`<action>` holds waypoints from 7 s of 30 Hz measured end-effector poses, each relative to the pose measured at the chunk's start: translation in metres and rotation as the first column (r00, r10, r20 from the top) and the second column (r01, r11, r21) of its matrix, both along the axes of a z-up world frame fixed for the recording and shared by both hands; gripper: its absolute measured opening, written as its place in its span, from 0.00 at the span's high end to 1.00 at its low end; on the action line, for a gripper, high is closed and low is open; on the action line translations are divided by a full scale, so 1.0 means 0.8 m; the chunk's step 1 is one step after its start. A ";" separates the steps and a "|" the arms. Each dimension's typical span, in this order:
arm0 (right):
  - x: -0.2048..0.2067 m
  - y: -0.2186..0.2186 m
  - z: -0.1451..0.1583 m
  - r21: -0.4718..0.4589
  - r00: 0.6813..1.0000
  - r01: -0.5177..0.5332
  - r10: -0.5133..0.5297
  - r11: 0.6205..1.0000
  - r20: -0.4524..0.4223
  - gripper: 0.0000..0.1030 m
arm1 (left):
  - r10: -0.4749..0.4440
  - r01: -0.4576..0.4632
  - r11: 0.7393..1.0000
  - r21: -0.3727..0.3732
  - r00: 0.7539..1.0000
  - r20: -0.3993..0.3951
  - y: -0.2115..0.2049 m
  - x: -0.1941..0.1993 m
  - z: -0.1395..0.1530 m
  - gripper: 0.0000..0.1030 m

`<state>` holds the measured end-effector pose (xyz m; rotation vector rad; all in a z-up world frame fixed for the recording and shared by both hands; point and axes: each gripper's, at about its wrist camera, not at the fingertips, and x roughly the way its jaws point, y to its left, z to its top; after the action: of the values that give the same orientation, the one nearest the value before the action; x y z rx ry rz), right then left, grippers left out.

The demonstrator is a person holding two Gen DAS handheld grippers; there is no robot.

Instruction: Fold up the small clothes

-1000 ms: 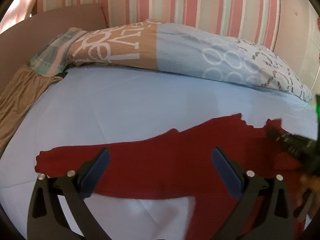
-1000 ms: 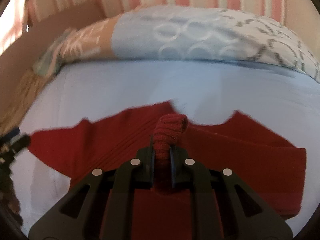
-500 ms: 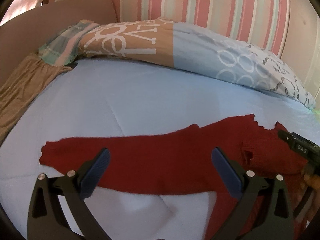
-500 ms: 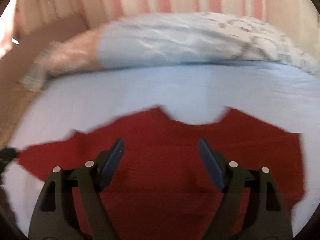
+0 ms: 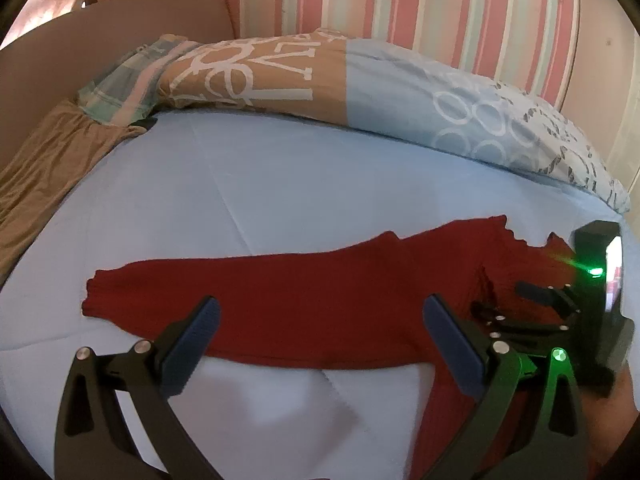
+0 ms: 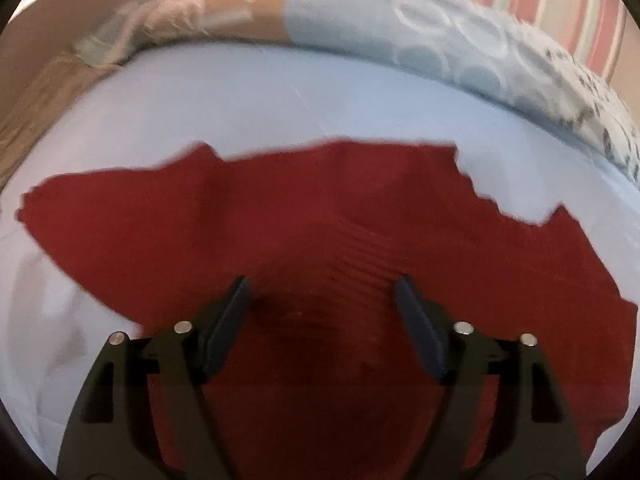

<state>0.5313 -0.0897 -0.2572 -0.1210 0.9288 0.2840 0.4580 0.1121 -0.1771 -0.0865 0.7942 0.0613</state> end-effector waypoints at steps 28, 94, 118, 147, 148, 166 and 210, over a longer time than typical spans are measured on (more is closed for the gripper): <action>-0.067 -0.263 -0.001 0.010 0.919 0.395 -0.395 0.919 -0.016 0.08 | -0.010 0.010 1.000 0.028 1.000 0.004 -0.007 -0.032 0.009 0.01; -0.172 -0.148 0.090 -0.030 0.989 0.096 -0.092 0.995 0.114 0.04 | 0.042 -0.043 0.998 -0.038 0.999 -0.009 0.260 0.013 -0.043 0.76; -0.159 -0.273 0.124 0.030 0.964 0.225 -0.227 0.974 0.139 0.04 | -0.024 0.025 0.998 0.054 1.000 -0.014 0.047 0.031 0.054 0.76; -0.187 -0.425 0.086 0.127 0.920 0.372 -0.383 0.920 0.085 0.04 | -0.309 0.306 0.951 -0.052 0.948 -0.079 -0.341 0.075 -0.033 0.20; -0.185 -0.423 0.085 0.129 0.921 0.369 -0.381 0.921 0.087 0.04 | -0.303 0.300 0.953 -0.050 0.951 -0.057 -0.334 0.070 -0.030 0.16; -0.102 -0.297 0.054 0.103 0.938 0.336 -0.343 0.936 0.056 0.11 | -0.169 0.169 0.985 0.033 0.986 0.004 -0.144 0.032 -0.022 0.16; -0.041 -0.356 0.050 0.035 0.935 0.352 -0.353 0.935 0.031 0.87 | -0.117 0.118 0.993 0.027 0.992 -0.038 -0.101 0.049 -0.056 0.16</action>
<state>0.4987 -0.3741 -0.2174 0.0680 0.8919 -0.0387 0.4972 0.0317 -0.2218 -0.0105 0.8333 -0.0369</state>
